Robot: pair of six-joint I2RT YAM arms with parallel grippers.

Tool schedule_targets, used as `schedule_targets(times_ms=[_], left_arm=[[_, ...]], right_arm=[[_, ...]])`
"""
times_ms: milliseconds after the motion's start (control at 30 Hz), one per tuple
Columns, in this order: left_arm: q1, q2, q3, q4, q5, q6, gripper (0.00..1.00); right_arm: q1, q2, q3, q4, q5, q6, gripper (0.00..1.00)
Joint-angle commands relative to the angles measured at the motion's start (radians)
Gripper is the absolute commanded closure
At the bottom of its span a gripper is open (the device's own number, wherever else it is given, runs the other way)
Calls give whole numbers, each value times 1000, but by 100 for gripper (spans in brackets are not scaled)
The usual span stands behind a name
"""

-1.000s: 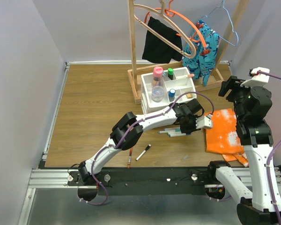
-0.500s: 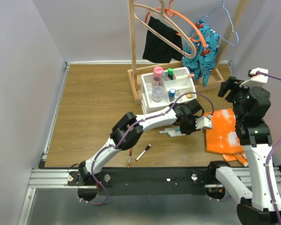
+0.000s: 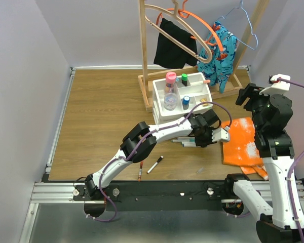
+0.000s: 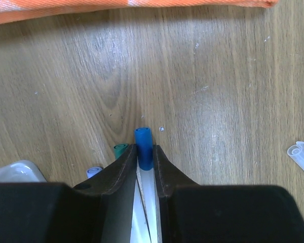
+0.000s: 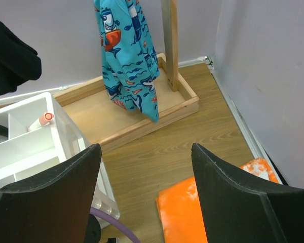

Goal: Sort the stationery into containers
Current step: Pick up the pen from the center of the board.

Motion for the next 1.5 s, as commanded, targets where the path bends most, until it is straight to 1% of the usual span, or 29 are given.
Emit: schedule_targets(times_ms=[0, 67, 100, 167, 400, 467, 633, 733, 867, 933, 1033, 1233, 1333, 1433, 1467], left_arm=[[-12, 32, -38, -16, -2, -6, 73], [-15, 34, -44, -12, -10, -9, 73], [-15, 32, -50, -10, -18, -9, 70], [-18, 32, -55, -7, -24, -11, 69], [-27, 29, -72, -3, -45, -8, 69], [-30, 28, -76, -3, -48, -11, 70], [-33, 17, -84, -26, -32, -14, 78], [-30, -23, -93, -50, -6, -17, 83], [-32, -132, -89, -79, 48, -46, 85], [-33, -166, -55, -93, 99, -77, 86], [-33, -238, -24, -115, 175, -94, 86], [-26, -400, 10, -142, 261, -121, 86], [-7, -482, 31, -112, 297, -138, 86], [30, -549, 53, -38, 349, -189, 87], [46, -581, 53, 30, 356, -231, 87]], right_arm=[[-6, -7, -15, 23, 22, 9, 20], [-6, -9, -15, 23, 22, 11, 20], [-5, -9, -17, 23, 22, 11, 20], [-5, -10, -20, 23, 24, 14, 20], [-7, -18, -26, 20, 28, 14, 20], [-5, -16, -27, 23, 25, 18, 20], [-5, -10, -21, 26, 25, 20, 20], [-5, -9, -3, 22, 25, 11, 20], [-7, 2, 31, 7, 22, -1, 20], [-5, 10, 45, 2, 22, -8, 20], [-6, 22, 69, 3, 24, -17, 20], [-5, 59, 94, 20, 25, -32, 20], [-5, 80, 114, 23, 19, -40, 20], [-5, 93, 124, 25, 21, -57, 20], [-5, 94, 126, 25, 21, -70, 20]])
